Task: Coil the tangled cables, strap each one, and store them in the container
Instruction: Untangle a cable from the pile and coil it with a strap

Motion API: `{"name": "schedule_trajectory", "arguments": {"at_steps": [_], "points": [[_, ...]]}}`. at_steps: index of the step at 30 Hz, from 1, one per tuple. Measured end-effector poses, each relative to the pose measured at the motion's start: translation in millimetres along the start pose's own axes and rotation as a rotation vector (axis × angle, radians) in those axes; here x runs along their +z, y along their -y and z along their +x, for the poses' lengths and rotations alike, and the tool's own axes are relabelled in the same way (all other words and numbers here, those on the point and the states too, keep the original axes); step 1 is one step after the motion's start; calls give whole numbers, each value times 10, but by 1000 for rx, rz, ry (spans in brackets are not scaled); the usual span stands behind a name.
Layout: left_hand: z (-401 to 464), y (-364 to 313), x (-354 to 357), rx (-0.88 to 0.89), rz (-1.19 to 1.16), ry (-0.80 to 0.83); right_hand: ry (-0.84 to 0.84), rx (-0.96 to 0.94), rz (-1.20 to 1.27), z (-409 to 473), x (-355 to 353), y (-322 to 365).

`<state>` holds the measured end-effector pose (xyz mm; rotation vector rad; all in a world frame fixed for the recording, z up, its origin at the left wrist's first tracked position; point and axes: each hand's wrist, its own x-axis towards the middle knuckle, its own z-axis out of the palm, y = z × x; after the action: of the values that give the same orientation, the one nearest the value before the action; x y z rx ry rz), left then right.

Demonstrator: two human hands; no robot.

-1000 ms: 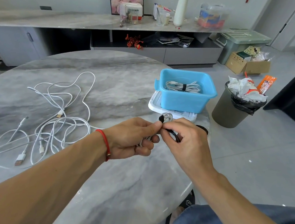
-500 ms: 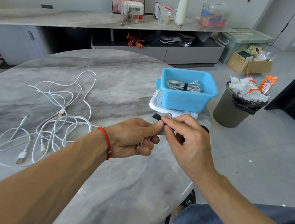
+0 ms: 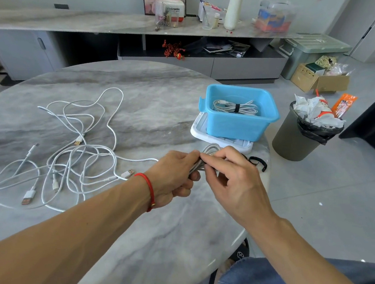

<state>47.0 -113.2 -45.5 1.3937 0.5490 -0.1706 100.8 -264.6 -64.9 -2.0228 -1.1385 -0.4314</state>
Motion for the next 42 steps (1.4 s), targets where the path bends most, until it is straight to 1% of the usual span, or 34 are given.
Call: {"name": "schedule_trajectory", "arguments": {"at_steps": [4, 6, 8, 10, 12, 15, 17, 20, 22, 24, 26, 28, 30, 33, 34, 36, 39, 40, 42], "points": [[44, -15, -7, 41, -40, -88, -16, 198, 238, -31, 37, 75], [55, -18, -18, 73, -53, -132, -48, 346, 365, -64, 47, 102], [43, -14, -18, 105, -69, -140, -87, 536, 517, -105, 69, 131], [12, -13, -7, 139, -80, -101, -82, 748, 679, -121, 85, 178], [-17, -25, 1, 171, -74, -35, -40, 907, 782, -102, 84, 177], [-70, -69, -23, 186, -66, 39, 89, 1020, 909, -62, 47, 87], [-109, -102, -43, 187, -55, 84, 202, 1009, 1027, -53, -7, 17], [-214, -156, -64, 199, 33, 233, 330, 870, 1085, -32, -140, -111], [-290, -205, -79, 221, 126, 353, 417, 772, 1119, 3, -247, -221], [-357, -236, -77, 243, 256, 432, 528, 703, 1104, 32, -336, -287], [-399, -245, -59, 261, 382, 455, 563, 726, 1091, 43, -373, -335], [-417, -232, -44, 296, 461, 446, 582, 764, 1121, 54, -389, -380], [-415, -223, -29, 346, 572, 425, 629, 755, 1100, 99, -429, -405], [-386, -183, -23, 427, 787, 360, 692, 591, 797, 225, -506, -349], [-370, -159, -22, 445, 819, 331, 686, 548, 691, 262, -520, -317], [-345, -91, -7, 486, 865, 269, 625, 536, 539, 286, -521, -237], [-291, 22, 59, 553, 885, 147, 478, 515, 302, 228, -472, -136], [-273, 51, 84, 571, 887, 102, 415, 508, 249, 197, -452, -96], [-234, 82, 116, 581, 872, 28, 305, 527, 229, 153, -417, -33]]}}
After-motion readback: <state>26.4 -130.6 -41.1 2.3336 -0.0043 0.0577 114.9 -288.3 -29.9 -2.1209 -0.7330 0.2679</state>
